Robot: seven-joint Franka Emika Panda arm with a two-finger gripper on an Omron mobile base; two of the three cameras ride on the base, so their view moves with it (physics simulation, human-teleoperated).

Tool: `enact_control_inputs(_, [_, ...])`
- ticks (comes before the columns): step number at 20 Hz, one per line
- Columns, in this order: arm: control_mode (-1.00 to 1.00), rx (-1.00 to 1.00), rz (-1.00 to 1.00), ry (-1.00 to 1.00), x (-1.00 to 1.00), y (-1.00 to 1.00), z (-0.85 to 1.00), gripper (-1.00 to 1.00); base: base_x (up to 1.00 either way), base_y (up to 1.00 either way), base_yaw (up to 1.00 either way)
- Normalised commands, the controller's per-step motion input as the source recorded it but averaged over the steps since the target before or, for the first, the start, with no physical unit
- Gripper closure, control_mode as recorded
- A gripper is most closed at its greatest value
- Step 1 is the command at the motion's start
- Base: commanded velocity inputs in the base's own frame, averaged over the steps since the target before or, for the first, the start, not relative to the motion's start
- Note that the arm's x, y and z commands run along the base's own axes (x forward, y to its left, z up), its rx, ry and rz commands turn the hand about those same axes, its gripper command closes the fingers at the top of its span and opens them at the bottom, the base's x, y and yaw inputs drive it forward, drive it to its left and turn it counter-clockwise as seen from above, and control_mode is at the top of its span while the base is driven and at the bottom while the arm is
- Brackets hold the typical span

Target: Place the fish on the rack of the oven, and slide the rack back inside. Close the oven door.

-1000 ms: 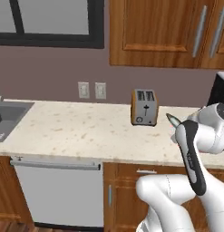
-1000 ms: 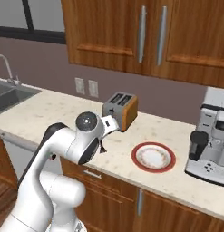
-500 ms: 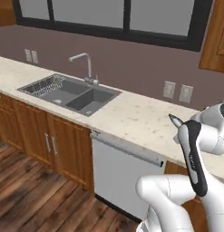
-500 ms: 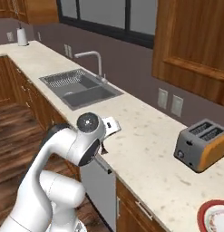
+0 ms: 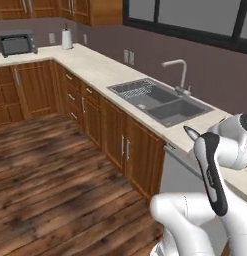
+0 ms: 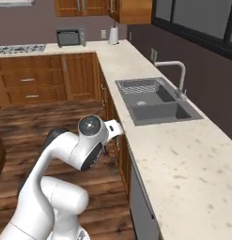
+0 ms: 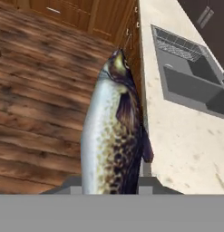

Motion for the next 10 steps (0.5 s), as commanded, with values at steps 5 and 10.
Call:
enact_control_inputs(5, [1.00, 0.00, 0.00, 0.00, 0.00, 0.00, 0.00, 1.00, 0.18, 0.32, 0.63])
enact_control_inputs(10, [1.00, 0.00, 0.00, 0.00, 0.00, 0.00, 0.00, 1.00, 0.27, 0.46, 0.64])
